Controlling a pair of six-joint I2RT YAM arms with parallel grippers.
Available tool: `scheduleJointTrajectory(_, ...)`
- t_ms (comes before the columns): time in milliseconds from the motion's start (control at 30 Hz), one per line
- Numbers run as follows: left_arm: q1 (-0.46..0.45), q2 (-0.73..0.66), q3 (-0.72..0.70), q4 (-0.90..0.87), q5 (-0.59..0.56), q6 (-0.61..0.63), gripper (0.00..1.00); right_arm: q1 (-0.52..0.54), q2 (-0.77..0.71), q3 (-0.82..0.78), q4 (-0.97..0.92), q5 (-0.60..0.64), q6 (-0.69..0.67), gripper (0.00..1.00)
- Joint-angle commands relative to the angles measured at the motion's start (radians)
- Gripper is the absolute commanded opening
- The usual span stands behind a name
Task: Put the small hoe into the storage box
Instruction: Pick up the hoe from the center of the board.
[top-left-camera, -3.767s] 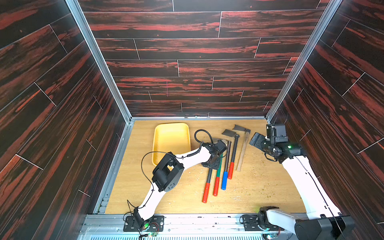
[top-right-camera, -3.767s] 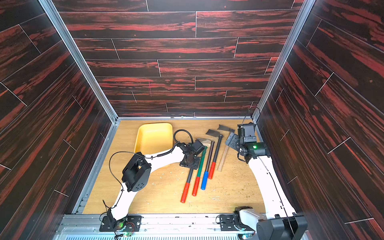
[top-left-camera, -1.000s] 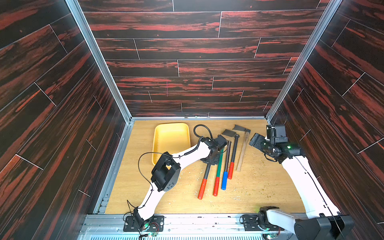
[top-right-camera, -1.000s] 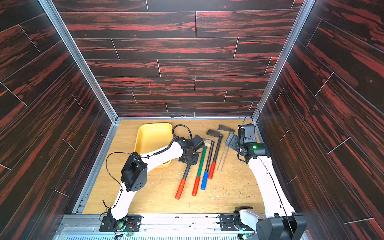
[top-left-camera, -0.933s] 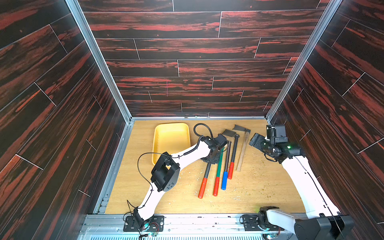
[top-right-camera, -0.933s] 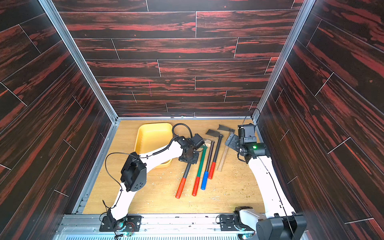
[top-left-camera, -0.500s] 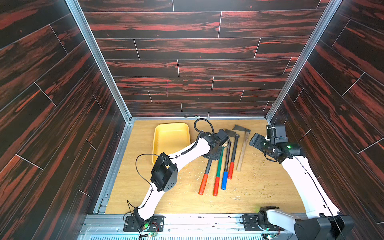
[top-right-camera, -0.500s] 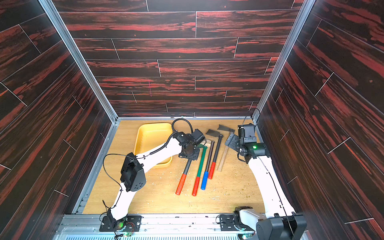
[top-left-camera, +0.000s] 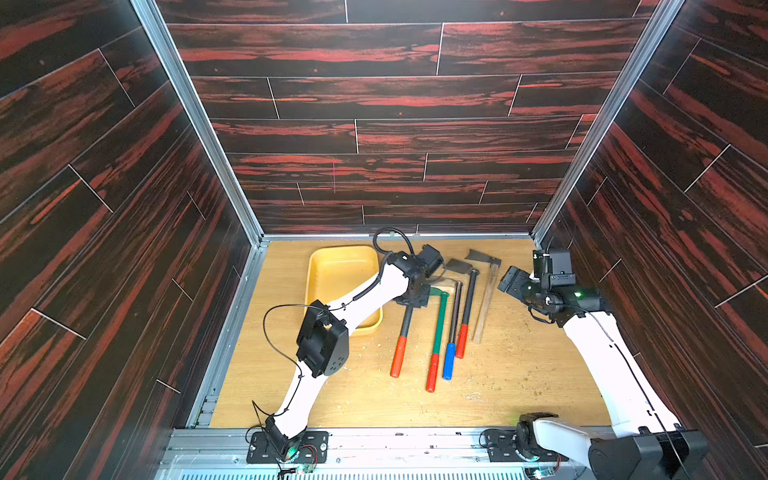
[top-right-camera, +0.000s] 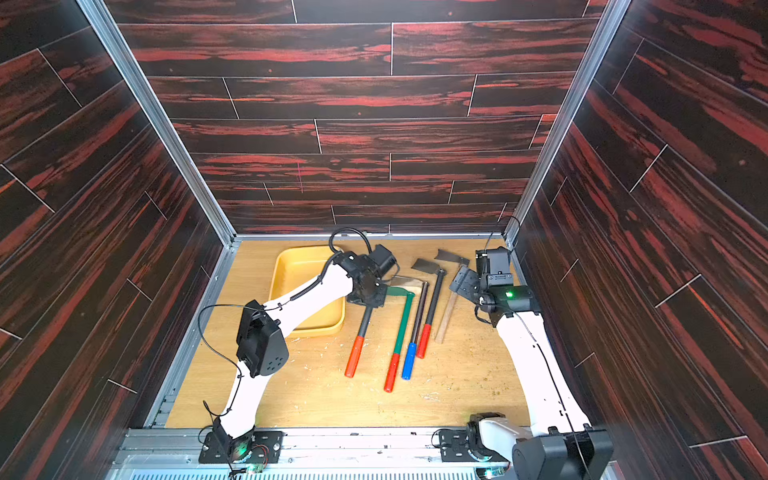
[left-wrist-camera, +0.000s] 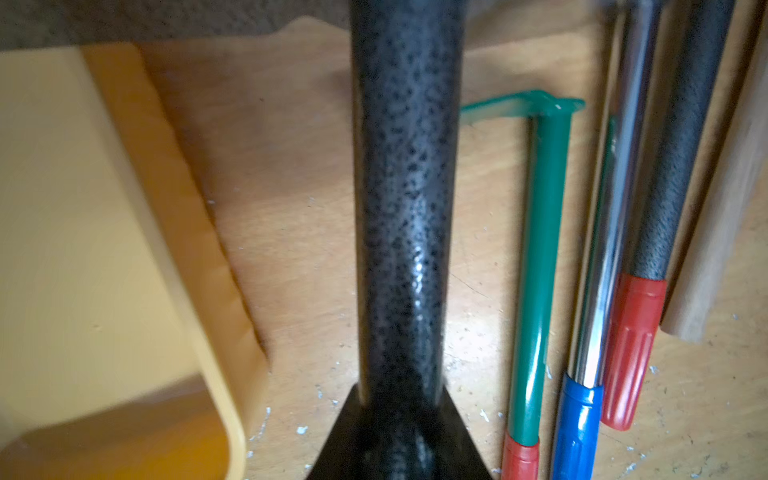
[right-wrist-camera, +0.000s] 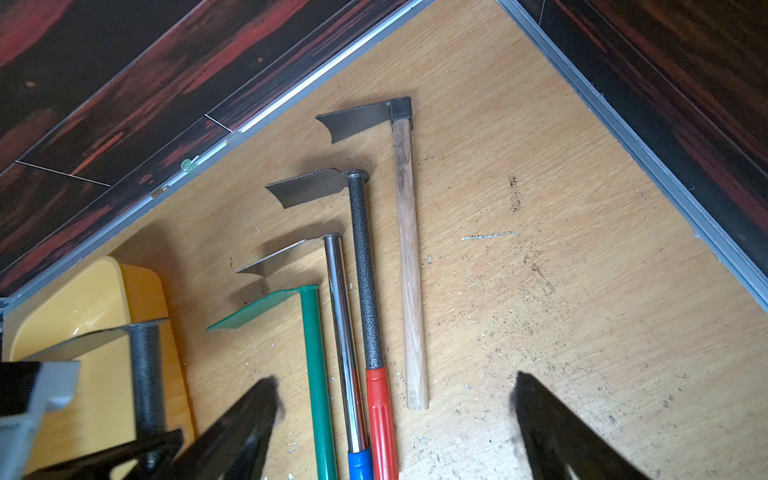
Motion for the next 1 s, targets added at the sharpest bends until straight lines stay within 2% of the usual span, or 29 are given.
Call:
scheduleJointTrajectory(0,0.025,-0.067,0.078,-0.043,-0.027,0.023,0.1,-0.005,0.005,-0.006,0.012,-0.001,0.006,0.92)
scheduleJointTrajectory(400,0.123,-0.053,0.155,-0.049,-0.013,0.038,0.1,-0.005,0.005,-0.007,0.017,-0.002,0.008,0.92)
scheduleJointTrajectory(700,0.191,0.023,0.274,-0.096,-0.001,0.045,0.11,-0.005,0.003,0.001,0.015,-0.002,-0.002,0.91)
scheduleJointTrajectory(967,0.22,0.039,0.276,-0.092,0.008,0.043,0.11,-0.005,-0.001,0.007,0.013,0.003,-0.011,0.91)
